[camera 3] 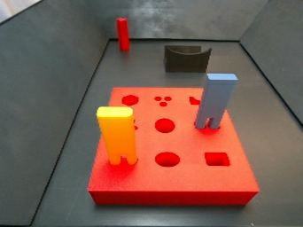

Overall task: Pick up the star object. Move up. Move to above the board. Insert the star object.
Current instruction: Pick up the star object.

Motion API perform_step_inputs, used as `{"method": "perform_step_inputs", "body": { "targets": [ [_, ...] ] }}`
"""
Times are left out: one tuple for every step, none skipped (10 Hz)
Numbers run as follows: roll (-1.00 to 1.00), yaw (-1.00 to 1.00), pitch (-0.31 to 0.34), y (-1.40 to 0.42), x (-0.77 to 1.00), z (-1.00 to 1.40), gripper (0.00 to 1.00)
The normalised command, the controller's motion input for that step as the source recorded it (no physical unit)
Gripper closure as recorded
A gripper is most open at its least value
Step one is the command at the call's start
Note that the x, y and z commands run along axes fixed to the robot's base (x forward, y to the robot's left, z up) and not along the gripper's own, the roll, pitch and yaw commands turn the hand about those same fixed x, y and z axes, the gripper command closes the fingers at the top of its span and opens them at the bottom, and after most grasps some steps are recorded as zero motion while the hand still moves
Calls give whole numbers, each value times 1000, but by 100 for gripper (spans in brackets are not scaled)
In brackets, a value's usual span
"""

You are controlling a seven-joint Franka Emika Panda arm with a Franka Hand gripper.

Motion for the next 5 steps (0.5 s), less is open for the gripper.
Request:
{"method": "perform_step_inputs", "body": {
  "targets": [
    [7, 0, -99, 789, -437, -371, 0],
    [13, 17, -183, 914, -586, -614, 0],
    [20, 23, -180, 900, -603, -580, 0],
    [50, 51, -200, 811, -740, -511, 0],
    [50, 60, -196, 646, -734, -440, 0]
  ]
}}
